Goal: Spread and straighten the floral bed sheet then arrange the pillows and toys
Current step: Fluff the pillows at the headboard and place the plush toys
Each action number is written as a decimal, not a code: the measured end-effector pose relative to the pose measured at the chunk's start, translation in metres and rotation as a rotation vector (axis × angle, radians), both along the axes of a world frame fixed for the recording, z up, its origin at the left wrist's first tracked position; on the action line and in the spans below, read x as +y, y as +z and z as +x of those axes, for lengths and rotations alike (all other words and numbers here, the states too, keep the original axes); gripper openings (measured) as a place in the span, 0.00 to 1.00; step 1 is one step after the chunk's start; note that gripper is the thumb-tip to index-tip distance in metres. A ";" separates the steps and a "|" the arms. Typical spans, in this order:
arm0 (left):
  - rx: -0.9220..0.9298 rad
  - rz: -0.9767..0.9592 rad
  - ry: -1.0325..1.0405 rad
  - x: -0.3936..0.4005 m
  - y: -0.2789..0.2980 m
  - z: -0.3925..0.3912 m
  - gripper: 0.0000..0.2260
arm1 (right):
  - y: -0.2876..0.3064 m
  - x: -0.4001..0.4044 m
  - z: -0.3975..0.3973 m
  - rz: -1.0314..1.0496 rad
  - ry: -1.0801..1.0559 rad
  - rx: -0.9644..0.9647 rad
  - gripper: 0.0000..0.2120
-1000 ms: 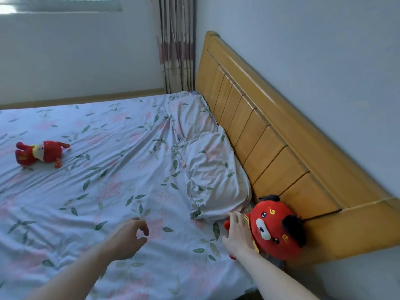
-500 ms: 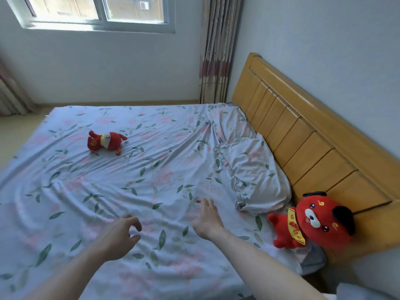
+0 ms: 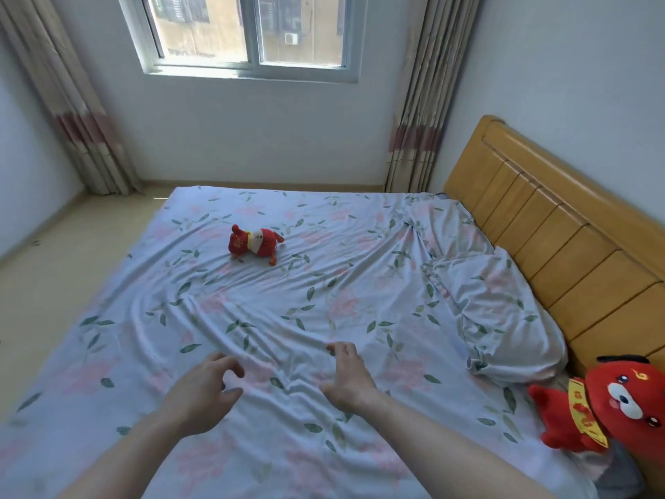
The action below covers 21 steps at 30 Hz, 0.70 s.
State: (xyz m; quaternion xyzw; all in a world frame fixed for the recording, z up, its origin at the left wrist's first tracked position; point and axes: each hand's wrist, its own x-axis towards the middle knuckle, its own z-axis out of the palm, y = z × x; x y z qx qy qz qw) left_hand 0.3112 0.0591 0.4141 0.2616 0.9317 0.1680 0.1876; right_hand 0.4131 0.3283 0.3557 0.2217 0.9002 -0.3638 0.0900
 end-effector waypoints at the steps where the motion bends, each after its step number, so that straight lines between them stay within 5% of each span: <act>1: -0.004 -0.006 0.011 -0.007 0.000 -0.006 0.06 | 0.000 -0.005 -0.006 0.002 0.007 -0.004 0.32; 21: -0.021 -0.060 0.308 -0.396 0.010 -0.232 0.08 | 0.007 -0.391 -0.320 -0.053 0.296 -0.048 0.30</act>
